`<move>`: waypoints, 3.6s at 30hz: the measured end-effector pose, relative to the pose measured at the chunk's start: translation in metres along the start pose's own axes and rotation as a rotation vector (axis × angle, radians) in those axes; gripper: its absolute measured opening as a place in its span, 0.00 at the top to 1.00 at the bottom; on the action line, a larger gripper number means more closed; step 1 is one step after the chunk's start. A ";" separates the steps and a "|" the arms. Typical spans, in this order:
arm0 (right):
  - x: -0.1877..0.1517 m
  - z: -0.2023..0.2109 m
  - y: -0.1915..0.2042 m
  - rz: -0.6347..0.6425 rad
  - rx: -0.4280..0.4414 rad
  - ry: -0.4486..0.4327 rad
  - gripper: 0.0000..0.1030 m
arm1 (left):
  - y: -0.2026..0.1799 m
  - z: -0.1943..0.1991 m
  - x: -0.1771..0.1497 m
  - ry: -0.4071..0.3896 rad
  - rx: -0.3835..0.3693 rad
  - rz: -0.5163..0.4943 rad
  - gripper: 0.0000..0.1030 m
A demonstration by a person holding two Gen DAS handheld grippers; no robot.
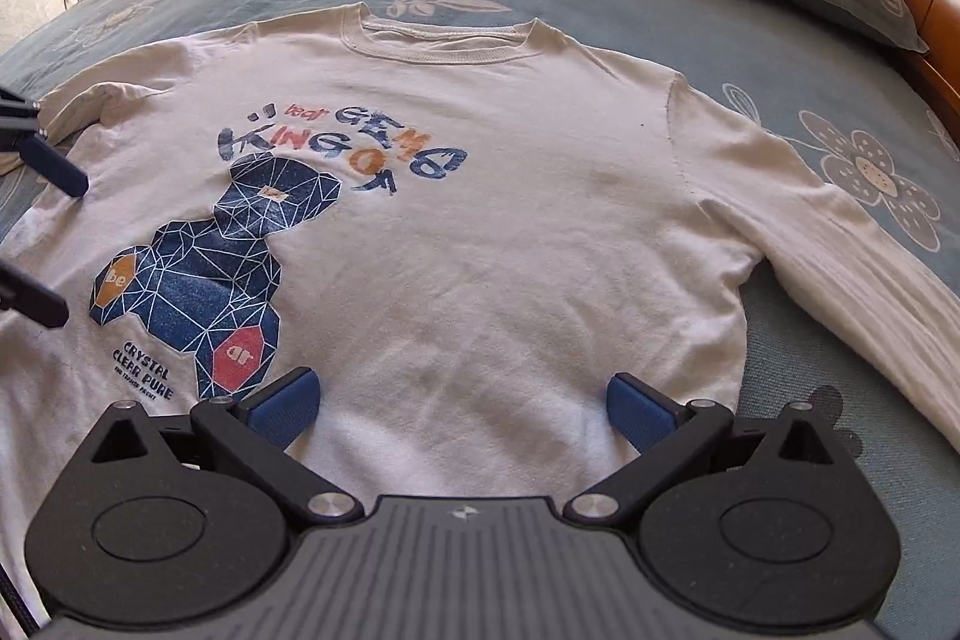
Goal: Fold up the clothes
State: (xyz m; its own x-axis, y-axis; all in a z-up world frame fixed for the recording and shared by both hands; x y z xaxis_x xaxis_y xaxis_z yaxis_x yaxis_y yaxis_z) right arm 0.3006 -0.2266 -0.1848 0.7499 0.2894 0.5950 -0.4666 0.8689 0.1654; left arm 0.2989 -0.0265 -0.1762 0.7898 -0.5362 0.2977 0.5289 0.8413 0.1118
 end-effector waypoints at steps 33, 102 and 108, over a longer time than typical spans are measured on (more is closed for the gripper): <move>0.017 -0.011 0.000 -0.075 -0.053 0.182 0.00 | 0.199 0.051 -0.011 -0.205 0.091 0.701 0.01; 0.108 -0.100 0.120 0.016 0.053 0.191 0.00 | 0.318 -0.038 -0.058 0.261 -0.615 0.253 0.77; 0.109 -0.103 0.120 0.010 0.044 0.181 0.00 | 0.315 -0.037 -0.060 0.256 -0.483 0.214 0.93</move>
State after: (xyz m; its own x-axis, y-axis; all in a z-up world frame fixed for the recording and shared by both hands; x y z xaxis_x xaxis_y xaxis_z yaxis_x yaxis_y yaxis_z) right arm 0.3739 -0.0493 -0.1810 0.8156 0.3687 0.4460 -0.4914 0.8483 0.1974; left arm 0.4295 0.2681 -0.1945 0.9127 -0.4082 0.0213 0.3837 0.8378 -0.3885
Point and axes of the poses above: each gripper's, at about its wrist camera, not at the fingertips, and z roughly against the way its jaws point, y to its left, x to its top, the point moved 9 cm from there along -z, roughly the way its jaws point, and after that the axes turned 12 degrees about x, right-handed, at the moved point
